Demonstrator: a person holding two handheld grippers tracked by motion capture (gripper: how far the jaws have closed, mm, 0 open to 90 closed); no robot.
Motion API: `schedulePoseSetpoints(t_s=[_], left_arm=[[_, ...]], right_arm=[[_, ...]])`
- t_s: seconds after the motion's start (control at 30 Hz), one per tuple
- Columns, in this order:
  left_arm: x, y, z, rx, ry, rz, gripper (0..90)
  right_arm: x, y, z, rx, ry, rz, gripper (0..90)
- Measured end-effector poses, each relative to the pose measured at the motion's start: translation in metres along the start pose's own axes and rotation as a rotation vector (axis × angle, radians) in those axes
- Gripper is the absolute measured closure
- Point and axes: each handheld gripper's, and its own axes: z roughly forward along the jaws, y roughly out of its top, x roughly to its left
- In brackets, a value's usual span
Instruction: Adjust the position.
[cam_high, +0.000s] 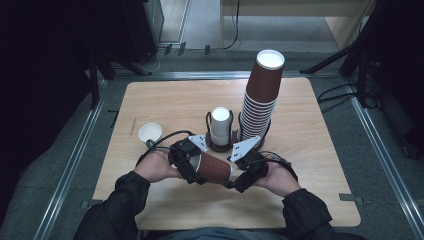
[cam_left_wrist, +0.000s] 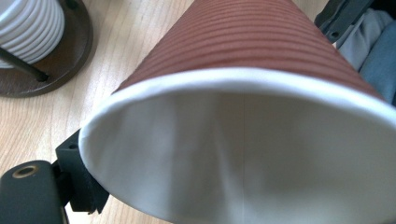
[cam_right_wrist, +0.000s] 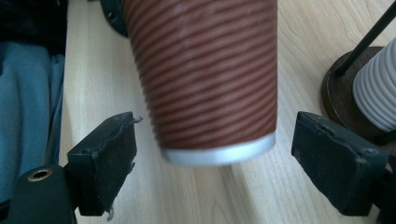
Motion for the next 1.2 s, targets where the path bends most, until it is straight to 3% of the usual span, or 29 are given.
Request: schedulePoseSetpoints(t_s=[0.47,0.73,0.87,0.97,1.0,1.2], left_arm=[[-0.01,0.011,0.008,0.004,-0.022,0.004,7.9],[-0.013,0.012,0.009,0.006,-0.018,0.009,7.3],[-0.015,0.011,0.007,-0.016,0.002,0.026,6.2],[-0.013,0.01,0.005,-0.037,-0.023,0.017,1.5],[-0.013,0.009,0.003,-0.052,-0.002,0.024,0.0],[-0.01,0.002,-0.006,-0.111,0.014,0.014,0.0]], right_arm=[[0.007,0.007,0.017,0.023,0.034,-0.033,15.2],[0.009,0.007,0.021,0.027,0.05,-0.057,21.0],[0.01,0.008,0.019,0.022,0.04,-0.067,21.1],[0.009,0.008,0.018,0.019,0.037,-0.066,21.0],[0.009,0.007,0.017,0.02,0.04,-0.066,21.0],[0.006,0.004,0.011,0.012,0.02,-0.06,21.0]])
